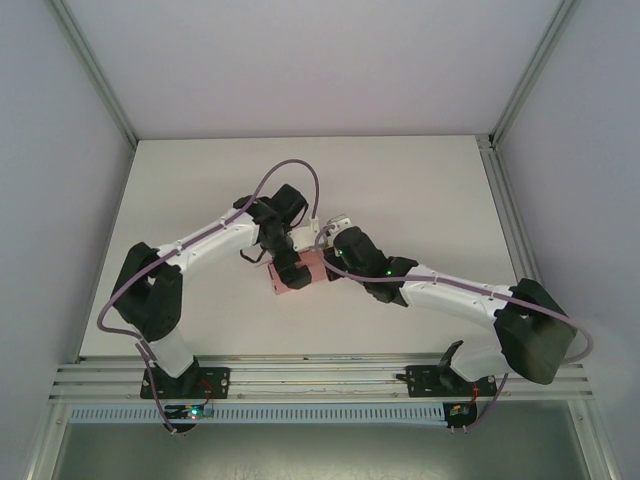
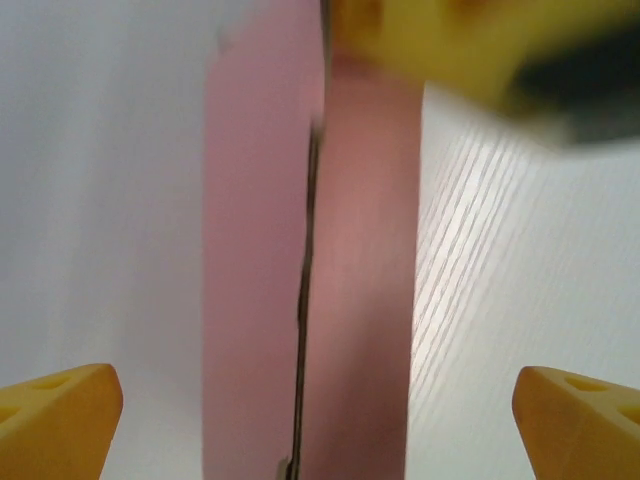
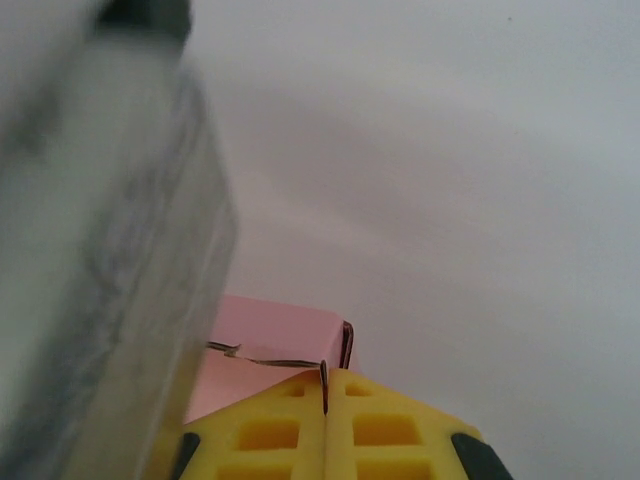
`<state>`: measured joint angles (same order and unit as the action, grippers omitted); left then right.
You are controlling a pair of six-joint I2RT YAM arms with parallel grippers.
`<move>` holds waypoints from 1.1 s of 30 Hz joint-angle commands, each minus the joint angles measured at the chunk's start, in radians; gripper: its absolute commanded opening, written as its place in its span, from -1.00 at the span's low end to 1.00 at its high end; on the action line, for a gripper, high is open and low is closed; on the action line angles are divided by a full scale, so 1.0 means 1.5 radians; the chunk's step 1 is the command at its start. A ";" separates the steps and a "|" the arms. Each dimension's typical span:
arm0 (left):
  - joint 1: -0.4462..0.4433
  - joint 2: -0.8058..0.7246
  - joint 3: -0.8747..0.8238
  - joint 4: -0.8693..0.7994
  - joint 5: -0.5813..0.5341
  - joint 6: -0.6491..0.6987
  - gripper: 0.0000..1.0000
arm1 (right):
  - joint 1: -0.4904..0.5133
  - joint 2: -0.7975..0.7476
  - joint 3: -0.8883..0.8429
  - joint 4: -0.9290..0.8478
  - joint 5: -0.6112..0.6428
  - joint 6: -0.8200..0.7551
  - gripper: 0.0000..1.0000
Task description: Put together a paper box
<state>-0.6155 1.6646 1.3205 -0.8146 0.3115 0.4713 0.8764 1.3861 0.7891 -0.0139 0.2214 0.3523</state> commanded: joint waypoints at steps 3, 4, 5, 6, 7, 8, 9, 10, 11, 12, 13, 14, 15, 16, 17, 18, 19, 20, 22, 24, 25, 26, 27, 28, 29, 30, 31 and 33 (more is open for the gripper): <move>-0.010 -0.089 0.003 0.062 -0.059 -0.120 1.00 | 0.013 0.014 0.035 -0.073 0.033 0.047 -1.00; -0.010 -0.098 -0.001 0.058 -0.094 -0.152 1.00 | 0.013 0.017 0.039 -0.080 0.034 0.049 -1.00; -0.010 -0.107 -0.001 0.045 -0.136 -0.197 1.00 | 0.014 0.020 0.044 -0.084 0.038 0.048 -1.00; -0.010 -0.116 -0.005 0.031 -0.174 -0.237 1.00 | 0.015 0.021 0.046 -0.086 0.041 0.051 -1.00; -0.010 -0.124 -0.015 0.017 -0.210 -0.275 1.00 | 0.014 0.023 0.048 -0.089 0.039 0.053 -1.00; -0.010 -0.136 -0.026 0.001 -0.234 -0.314 1.00 | 0.015 0.024 0.053 -0.094 0.041 0.055 -1.00; -0.010 -0.149 -0.045 -0.005 -0.248 -0.338 1.00 | 0.014 0.026 0.054 -0.094 0.040 0.059 -1.00; -0.009 -0.164 -0.066 -0.003 -0.254 -0.359 1.00 | 0.013 0.030 0.055 -0.094 0.037 0.059 -1.00; -0.010 -0.181 -0.084 0.002 -0.265 -0.386 1.00 | 0.013 0.036 0.057 -0.095 0.036 0.059 -1.00; -0.010 -0.196 -0.097 0.011 -0.263 -0.405 1.00 | 0.012 0.042 0.060 -0.099 0.035 0.061 -1.00; -0.011 -0.210 -0.116 0.028 -0.244 -0.405 1.00 | 0.010 0.046 0.064 -0.105 0.033 0.062 -1.00; -0.010 -0.225 -0.134 0.052 -0.215 -0.391 1.00 | 0.007 0.051 0.068 -0.112 0.029 0.063 -1.00; -0.011 -0.234 -0.146 0.069 -0.195 -0.375 1.00 | 0.004 0.054 0.073 -0.116 0.017 0.064 -1.00; -0.011 -0.241 -0.156 0.079 -0.183 -0.356 1.00 | 0.000 0.056 0.077 -0.120 0.004 0.069 -1.00; -0.011 -0.246 -0.160 0.084 -0.185 -0.346 1.00 | -0.004 0.059 0.082 -0.124 -0.009 0.073 -1.00; -0.010 -0.248 -0.165 0.094 -0.192 -0.337 1.00 | -0.008 0.063 0.086 -0.124 -0.021 0.080 -1.00; -0.011 -0.251 -0.175 0.109 -0.197 -0.325 1.00 | -0.010 0.068 0.090 -0.118 -0.041 0.082 -1.00; -0.011 -0.250 -0.186 0.126 -0.190 -0.306 1.00 | -0.012 0.074 0.095 -0.116 -0.052 0.080 -1.00; -0.010 -0.239 -0.206 0.159 -0.177 -0.274 1.00 | -0.014 0.088 0.109 -0.124 -0.056 0.080 -1.00; -0.011 -0.217 -0.215 0.169 -0.159 -0.249 1.00 | -0.018 0.100 0.120 -0.132 -0.071 0.080 -1.00; -0.011 -0.201 -0.216 0.173 -0.159 -0.242 1.00 | -0.018 0.106 0.119 -0.133 -0.080 0.082 -1.00; -0.011 -0.186 -0.218 0.181 -0.162 -0.238 1.00 | -0.018 0.110 0.116 -0.133 -0.085 0.085 -1.00; -0.010 -0.167 -0.217 0.190 -0.165 -0.234 1.00 | -0.017 0.113 0.110 -0.131 -0.089 0.088 -1.00; -0.011 -0.148 -0.215 0.196 -0.162 -0.232 1.00 | -0.017 0.117 0.102 -0.130 -0.091 0.087 -1.00; -0.010 -0.129 -0.211 0.199 -0.152 -0.228 1.00 | -0.017 0.117 0.096 -0.131 -0.092 0.087 -1.00; -0.011 -0.105 -0.202 0.190 -0.130 -0.223 1.00 | -0.017 0.117 0.089 -0.131 -0.091 0.087 -1.00; -0.010 -0.086 -0.193 0.178 -0.109 -0.221 1.00 | -0.017 0.115 0.085 -0.132 -0.093 0.085 -1.00; -0.011 -0.047 -0.179 0.157 -0.083 -0.222 0.95 | -0.018 0.107 0.078 -0.137 -0.100 0.074 -0.95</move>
<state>-0.6228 1.5375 1.0180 -0.5694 0.1059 0.1017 0.8593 1.5494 0.9295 -0.1806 0.1059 0.4656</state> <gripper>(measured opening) 0.985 0.050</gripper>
